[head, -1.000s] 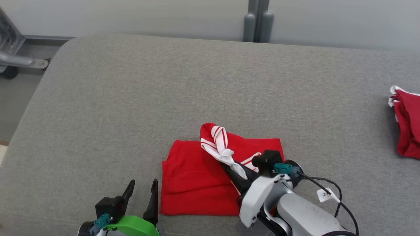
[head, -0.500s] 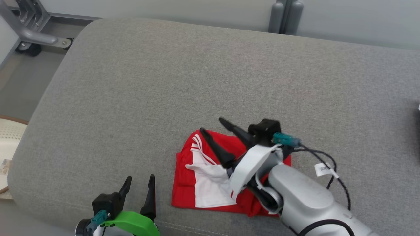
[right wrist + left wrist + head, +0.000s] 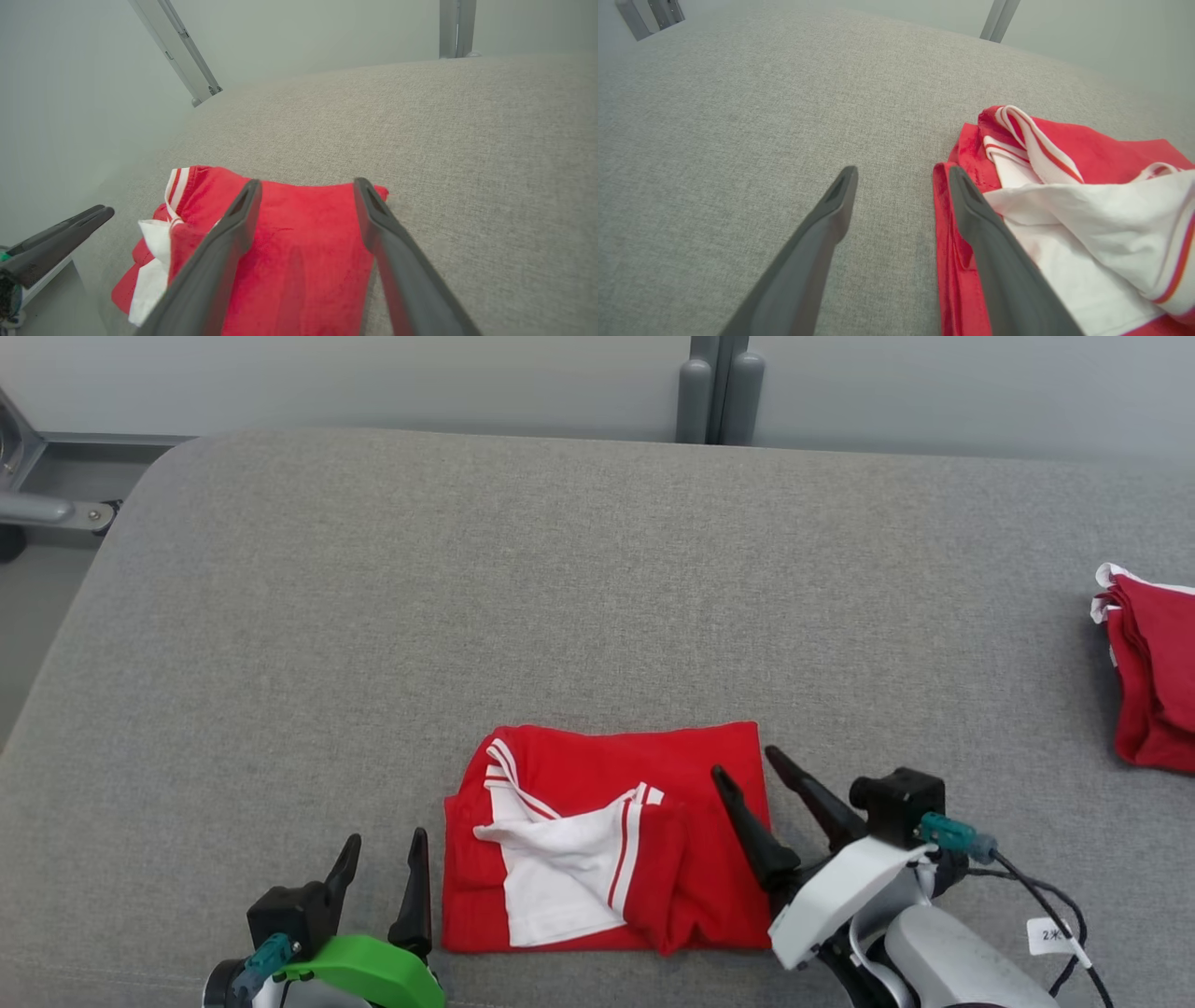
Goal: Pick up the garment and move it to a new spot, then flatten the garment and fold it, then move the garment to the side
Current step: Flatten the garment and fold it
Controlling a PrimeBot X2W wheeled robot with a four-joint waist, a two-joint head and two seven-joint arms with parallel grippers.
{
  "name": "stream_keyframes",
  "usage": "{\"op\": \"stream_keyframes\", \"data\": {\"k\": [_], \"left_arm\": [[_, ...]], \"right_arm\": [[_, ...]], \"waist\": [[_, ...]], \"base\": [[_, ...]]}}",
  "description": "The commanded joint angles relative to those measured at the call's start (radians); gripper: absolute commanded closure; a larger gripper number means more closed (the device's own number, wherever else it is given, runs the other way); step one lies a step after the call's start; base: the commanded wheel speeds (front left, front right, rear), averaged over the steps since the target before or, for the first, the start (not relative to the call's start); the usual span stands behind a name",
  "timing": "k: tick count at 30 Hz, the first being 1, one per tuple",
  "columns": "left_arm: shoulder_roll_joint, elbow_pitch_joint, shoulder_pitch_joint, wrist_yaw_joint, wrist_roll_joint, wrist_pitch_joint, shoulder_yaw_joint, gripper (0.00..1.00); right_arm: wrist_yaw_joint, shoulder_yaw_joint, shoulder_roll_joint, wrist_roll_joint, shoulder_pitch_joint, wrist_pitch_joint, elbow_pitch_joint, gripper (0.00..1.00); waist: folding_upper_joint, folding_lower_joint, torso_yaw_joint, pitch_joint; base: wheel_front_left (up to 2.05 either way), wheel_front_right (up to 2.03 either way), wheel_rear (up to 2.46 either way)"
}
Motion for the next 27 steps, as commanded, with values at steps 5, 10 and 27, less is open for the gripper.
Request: {"op": "stream_keyframes", "data": {"k": [5,10,27], "left_arm": [[0.003,-0.004,0.008,-0.007,0.009,0.001,-0.001,0.00],[0.003,-0.005,0.012,-0.007,0.012,0.001,0.000,0.00],[0.003,0.006,0.015,-0.002,0.007,0.001,0.014,0.00]], "right_arm": [[0.000,0.109,-0.024,0.071,0.047,-0.002,-0.085,0.00],[0.000,0.176,-0.051,0.100,0.043,-0.002,-0.084,0.00],[0.000,0.590,-0.057,0.278,-0.153,0.001,-0.111,0.00]], "waist": [[0.0000,0.0000,0.005,-0.002],[0.0000,0.0000,0.021,0.003],[0.0000,0.0000,0.032,0.005]], "base": [[0.00,0.00,0.00],[0.00,0.00,0.00],[0.00,0.00,0.00]]}}
